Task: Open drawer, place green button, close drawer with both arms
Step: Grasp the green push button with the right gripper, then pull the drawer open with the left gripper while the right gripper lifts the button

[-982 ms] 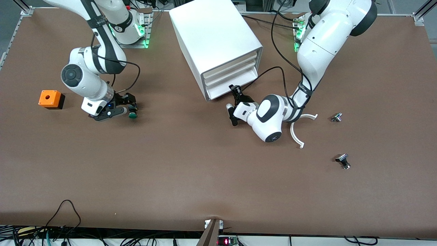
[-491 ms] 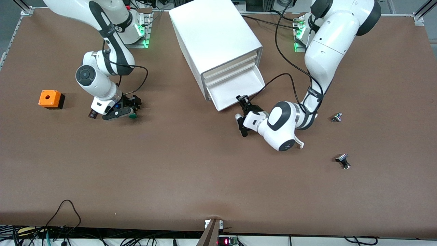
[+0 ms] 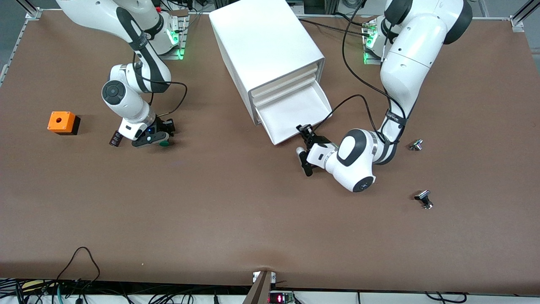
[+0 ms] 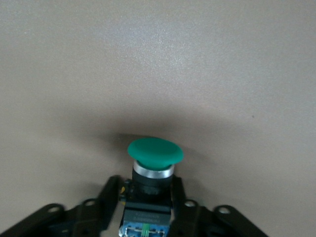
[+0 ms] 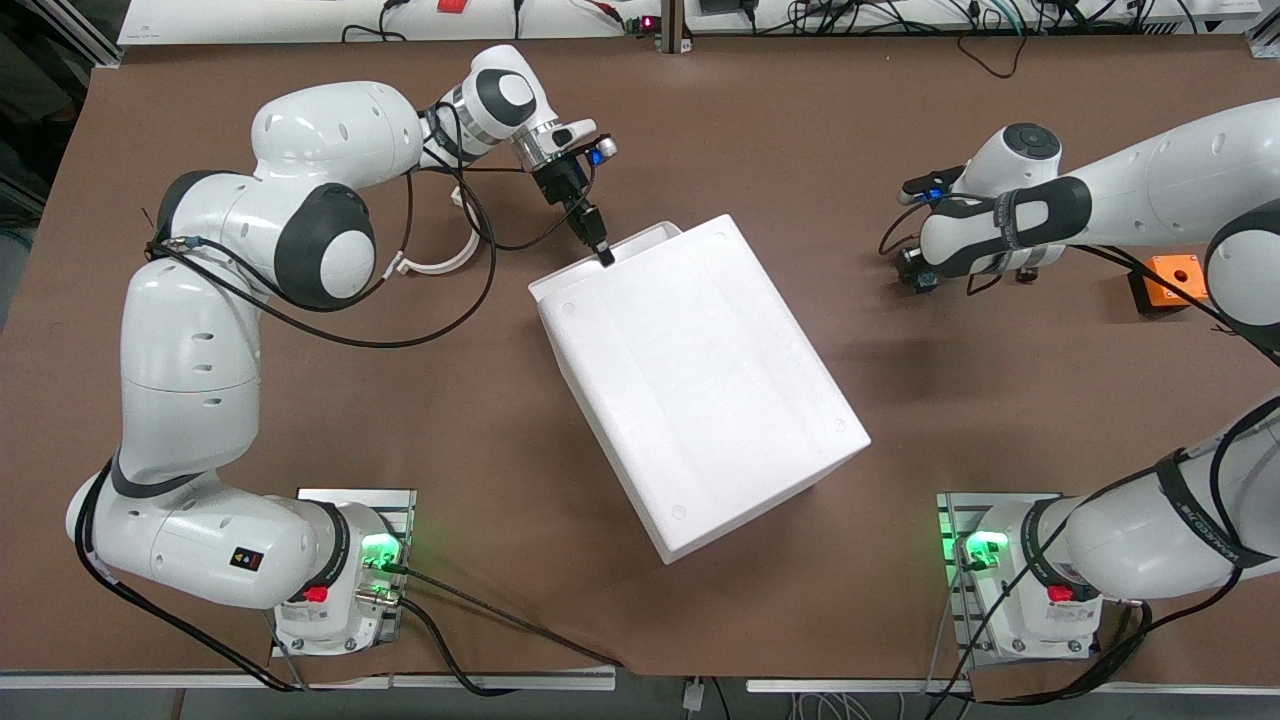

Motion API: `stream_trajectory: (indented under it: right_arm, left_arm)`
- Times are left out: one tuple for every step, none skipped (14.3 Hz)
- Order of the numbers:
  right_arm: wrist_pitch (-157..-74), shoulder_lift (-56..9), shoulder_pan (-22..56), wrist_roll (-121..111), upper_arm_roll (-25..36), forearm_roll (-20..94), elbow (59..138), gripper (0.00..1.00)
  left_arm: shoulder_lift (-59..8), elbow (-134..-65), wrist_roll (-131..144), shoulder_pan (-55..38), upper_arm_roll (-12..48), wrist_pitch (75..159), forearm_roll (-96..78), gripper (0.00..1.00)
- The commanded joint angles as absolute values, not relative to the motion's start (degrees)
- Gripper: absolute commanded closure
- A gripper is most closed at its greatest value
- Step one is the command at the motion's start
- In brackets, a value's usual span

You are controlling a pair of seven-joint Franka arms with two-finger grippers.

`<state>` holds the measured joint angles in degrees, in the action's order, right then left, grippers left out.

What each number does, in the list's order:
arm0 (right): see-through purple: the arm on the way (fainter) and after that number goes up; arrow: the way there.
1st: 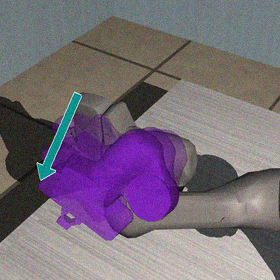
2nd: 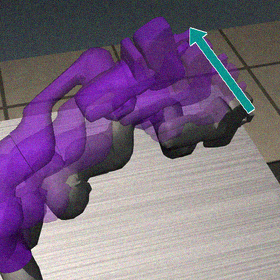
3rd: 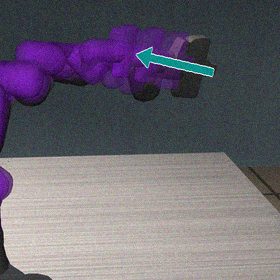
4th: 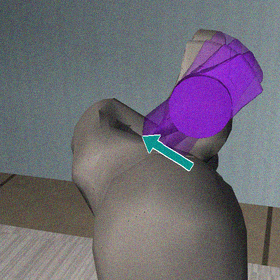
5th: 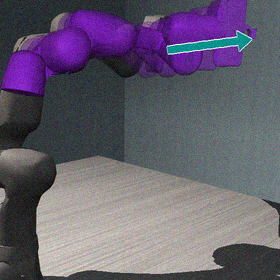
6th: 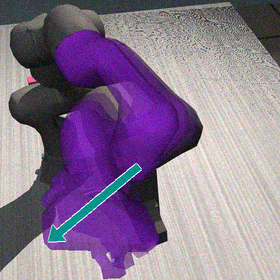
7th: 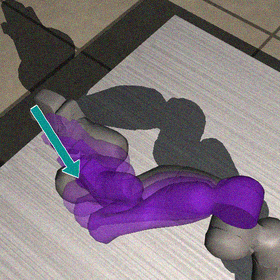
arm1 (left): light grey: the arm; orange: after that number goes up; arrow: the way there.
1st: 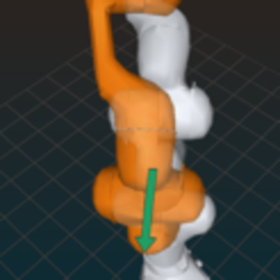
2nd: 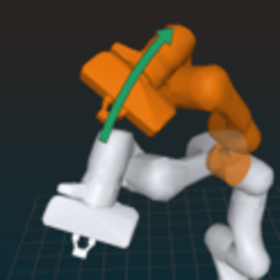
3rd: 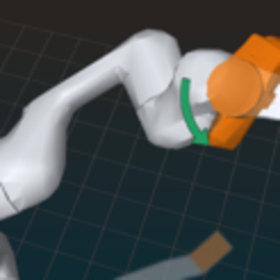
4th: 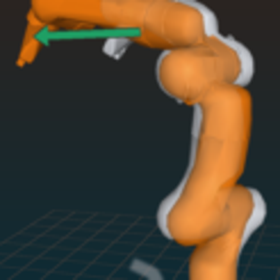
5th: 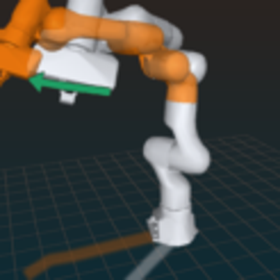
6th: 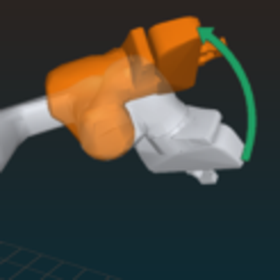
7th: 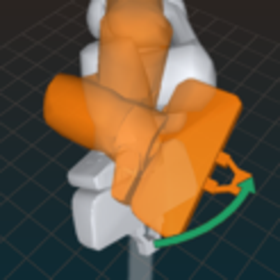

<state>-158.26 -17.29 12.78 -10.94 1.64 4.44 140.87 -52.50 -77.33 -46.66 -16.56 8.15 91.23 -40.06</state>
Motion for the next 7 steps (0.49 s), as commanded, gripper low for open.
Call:
stream_trajectory:
  right_arm:
    - [-158.9,-16.4,12.7,-10.1,1.1,5.2,141.4,0.76]
    - [-157.8,-15.7,12.7,-9.9,1.1,5.2,141.1,0.8]
    - [-156.0,-14.8,12.7,-9.9,1.1,5.2,140.5,0.82]
    - [-153.9,-14.1,12.7,-9.9,1.1,5.2,139.3,0.82]
    - [-150.7,-13.5,12.7,-9.9,1.1,5.2,137.7,0.83]
    - [-146.7,-12.8,12.7,-9.8,1.1,5.3,135.2,0.83]
    - [-141.9,-12.6,12.7,-8.4,1.1,5.2,131.9,0.83]
  left_arm:
    - [-54.5,-73.4,-45.5,-17.0,7.4,92.4,-38.6,0.91]
    - [-54.5,-73.2,-45.5,-17.0,7.3,92.4,-38.6,0.91]
    - [-54.5,-72.5,-45.4,-16.9,7.2,92.3,-38.5,0.91]
    - [-54.5,-72.2,-45.4,-17.0,6.9,92.3,-38.5,0.91]
    - [-54.5,-72.2,-45.4,-17.0,6.5,92.2,-38.5,0.91]
    - [-54.5,-72.1,-45.4,-17.0,6.4,92.3,-38.5,0.91]
    - [-54.5,-72.1,-45.4,-17.0,6.4,92.4,-38.6,0.9]
